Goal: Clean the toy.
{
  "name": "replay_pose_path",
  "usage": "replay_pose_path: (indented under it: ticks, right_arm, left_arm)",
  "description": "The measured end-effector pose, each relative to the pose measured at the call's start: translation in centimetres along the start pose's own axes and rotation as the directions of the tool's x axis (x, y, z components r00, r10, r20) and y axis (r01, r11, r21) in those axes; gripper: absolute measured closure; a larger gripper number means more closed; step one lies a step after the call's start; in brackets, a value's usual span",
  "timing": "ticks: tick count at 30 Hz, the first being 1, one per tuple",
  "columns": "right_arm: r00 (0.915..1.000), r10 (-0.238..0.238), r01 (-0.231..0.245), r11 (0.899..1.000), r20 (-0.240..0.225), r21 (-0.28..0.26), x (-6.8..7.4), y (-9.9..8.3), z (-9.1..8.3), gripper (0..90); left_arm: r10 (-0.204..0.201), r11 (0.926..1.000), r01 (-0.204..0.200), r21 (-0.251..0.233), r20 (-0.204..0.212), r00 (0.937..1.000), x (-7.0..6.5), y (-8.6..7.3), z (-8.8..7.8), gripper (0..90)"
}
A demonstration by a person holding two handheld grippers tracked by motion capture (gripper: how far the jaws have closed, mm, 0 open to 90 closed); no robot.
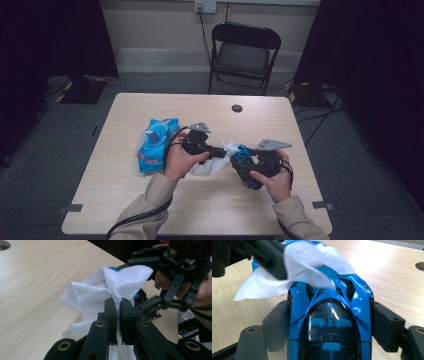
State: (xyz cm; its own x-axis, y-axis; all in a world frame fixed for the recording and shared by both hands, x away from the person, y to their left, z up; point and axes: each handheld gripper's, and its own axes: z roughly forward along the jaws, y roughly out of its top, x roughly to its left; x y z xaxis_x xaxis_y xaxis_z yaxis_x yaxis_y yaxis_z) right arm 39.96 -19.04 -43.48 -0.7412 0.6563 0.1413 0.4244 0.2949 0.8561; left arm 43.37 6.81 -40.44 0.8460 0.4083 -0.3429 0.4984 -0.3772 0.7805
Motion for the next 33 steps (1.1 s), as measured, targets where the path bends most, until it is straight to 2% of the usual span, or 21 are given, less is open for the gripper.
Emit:
replay_pose_path:
  ticks: [5, 10, 14, 19, 22, 25, 26, 28, 33]
  right_arm:
    - [0.9999, 0.011, -0.011, 1.000, 0.005, -0.006, -0.2, 0.0, -0.2, 24.9]
    - [1.0000, 0.002, -0.002, 1.000, -0.008, -0.012, 0.1, 0.2, -0.2, 24.9]
    - [0.9995, -0.015, 0.015, 1.000, -0.028, -0.006, 0.7, 0.2, 0.2, 24.9]
    - [0.9982, -0.038, 0.038, 0.999, -0.046, 0.012, 1.5, 0.1, 0.8, 24.9]
    - [0.9978, -0.044, 0.045, 0.999, -0.050, 0.010, 1.6, 0.2, 0.9, 24.9]
    - [0.9977, -0.046, 0.046, 0.999, -0.050, 0.004, 1.7, 0.3, 0.7, 24.9]
    - [0.9978, -0.050, 0.050, 0.999, -0.044, 0.003, 1.7, 0.4, 0.6, 24.9]
    - [0.9981, -0.045, 0.045, 0.999, -0.042, 0.003, 1.6, 0.3, 0.5, 24.9]
    - [0.9986, -0.032, 0.032, 0.999, -0.042, 0.002, 1.1, 0.2, 0.3, 24.9]
  left_arm:
    - [-0.013, 0.9999, 0.013, 0.009, -0.012, 0.9998, 0.5, -1.1, -0.7, 85.4]
    - [-0.060, 0.9974, 0.058, -0.042, -0.045, 0.9972, 1.6, -1.3, -1.7, 85.3]
    - [-0.076, 0.9930, 0.071, -0.094, -0.046, 0.9960, 2.0, -0.1, -2.2, 85.3]
    - [-0.056, 0.9899, 0.052, -0.131, -0.026, 0.9981, 1.1, 1.7, -1.8, 85.2]
    - [-0.041, 0.9921, 0.039, -0.119, -0.013, 0.9991, 0.5, 2.4, -1.1, 85.1]
    - [-0.028, 0.9964, 0.028, -0.080, 0.002, 0.9996, 0.2, 2.3, 0.0, 85.0]
    - [-0.032, 0.9954, 0.032, -0.091, 0.004, 0.9995, 0.2, 2.3, 0.1, 85.0]
    - [-0.041, 0.9944, 0.042, -0.097, 0.010, 0.9991, 0.3, 2.1, 0.2, 84.9]
    - [-0.053, 0.9948, 0.052, -0.088, -0.006, 0.9986, 0.8, 1.7, -0.2, 84.8]
